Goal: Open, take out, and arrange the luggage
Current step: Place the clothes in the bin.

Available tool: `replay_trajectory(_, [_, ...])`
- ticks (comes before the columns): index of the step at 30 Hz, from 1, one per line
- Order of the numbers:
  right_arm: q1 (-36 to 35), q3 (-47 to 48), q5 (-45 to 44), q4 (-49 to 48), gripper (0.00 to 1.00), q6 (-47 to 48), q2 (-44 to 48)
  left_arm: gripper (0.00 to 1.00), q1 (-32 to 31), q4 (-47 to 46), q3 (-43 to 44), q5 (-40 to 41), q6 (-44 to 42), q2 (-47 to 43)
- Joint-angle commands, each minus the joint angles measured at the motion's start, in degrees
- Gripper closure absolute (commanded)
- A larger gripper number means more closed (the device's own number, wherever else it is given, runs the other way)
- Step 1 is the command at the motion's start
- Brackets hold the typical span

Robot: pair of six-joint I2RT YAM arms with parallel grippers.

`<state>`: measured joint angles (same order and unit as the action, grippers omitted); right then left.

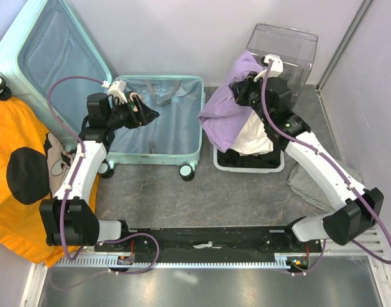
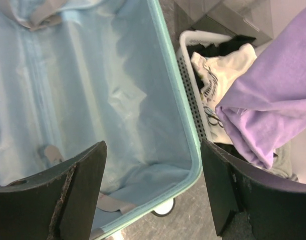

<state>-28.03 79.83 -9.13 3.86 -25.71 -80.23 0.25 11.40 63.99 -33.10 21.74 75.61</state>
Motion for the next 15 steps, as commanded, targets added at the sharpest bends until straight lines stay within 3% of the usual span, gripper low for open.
replay_trajectory(1, [1.6,-0.6,-0.9,0.7,1.00,0.9,5.0,0.18,-2.0,-2.5,-0.1,-1.4,1.4,-0.8])
replay_trajectory(6, [2.7,-4.2,-1.7,0.8,1.00,0.9,7.0,0.18,-3.1,-2.5,-0.1,-1.5,1.4,-0.6])
replay_trajectory(15, [3.1,-6.8,8.9,-3.4,1.00,-1.2,6.7,0.18,-4.9,-2.5,0.0,-0.8,0.4,-1.0])
